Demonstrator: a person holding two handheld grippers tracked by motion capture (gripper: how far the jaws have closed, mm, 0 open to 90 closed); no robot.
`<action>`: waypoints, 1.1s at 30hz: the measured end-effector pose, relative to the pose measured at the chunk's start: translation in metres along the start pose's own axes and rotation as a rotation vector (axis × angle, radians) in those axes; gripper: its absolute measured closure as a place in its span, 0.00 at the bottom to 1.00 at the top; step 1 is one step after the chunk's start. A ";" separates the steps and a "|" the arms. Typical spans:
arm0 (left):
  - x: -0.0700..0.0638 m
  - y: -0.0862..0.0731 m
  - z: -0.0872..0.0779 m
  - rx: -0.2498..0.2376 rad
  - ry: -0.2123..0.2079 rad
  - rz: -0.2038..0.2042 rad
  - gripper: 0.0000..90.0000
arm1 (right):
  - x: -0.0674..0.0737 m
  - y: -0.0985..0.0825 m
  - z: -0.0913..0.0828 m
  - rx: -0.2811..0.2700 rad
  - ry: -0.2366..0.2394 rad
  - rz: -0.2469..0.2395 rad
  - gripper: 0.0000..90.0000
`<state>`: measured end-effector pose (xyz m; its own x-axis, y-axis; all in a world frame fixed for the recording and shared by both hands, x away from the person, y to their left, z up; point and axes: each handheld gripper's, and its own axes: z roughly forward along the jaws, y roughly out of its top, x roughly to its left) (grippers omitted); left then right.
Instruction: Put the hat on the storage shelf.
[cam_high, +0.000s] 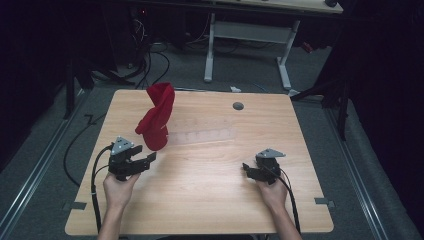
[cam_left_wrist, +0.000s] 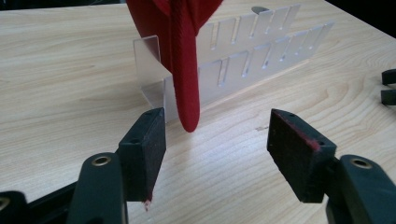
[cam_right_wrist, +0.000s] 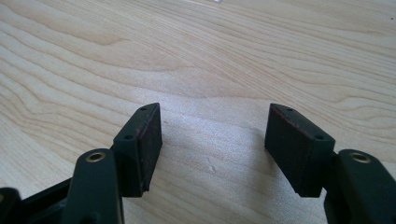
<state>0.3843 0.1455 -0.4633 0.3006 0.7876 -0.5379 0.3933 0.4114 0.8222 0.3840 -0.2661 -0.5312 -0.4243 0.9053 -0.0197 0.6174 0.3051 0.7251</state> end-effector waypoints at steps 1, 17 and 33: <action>-0.001 -0.001 -0.001 0.001 -0.004 -0.003 0.41 | 0.000 0.000 0.000 0.000 0.000 0.000 0.41; -0.014 -0.016 -0.007 0.025 -0.029 0.029 0.41 | 0.000 0.000 0.000 0.000 0.000 0.000 0.41; -0.028 -0.031 -0.008 0.039 -0.060 0.064 0.41 | 0.000 0.000 0.000 0.000 -0.001 0.001 0.41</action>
<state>0.3568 0.1144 -0.4725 0.3769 0.7823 -0.4960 0.4053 0.3422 0.8477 0.3838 -0.2660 -0.5312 -0.4232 0.9058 -0.0194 0.6177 0.3042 0.7252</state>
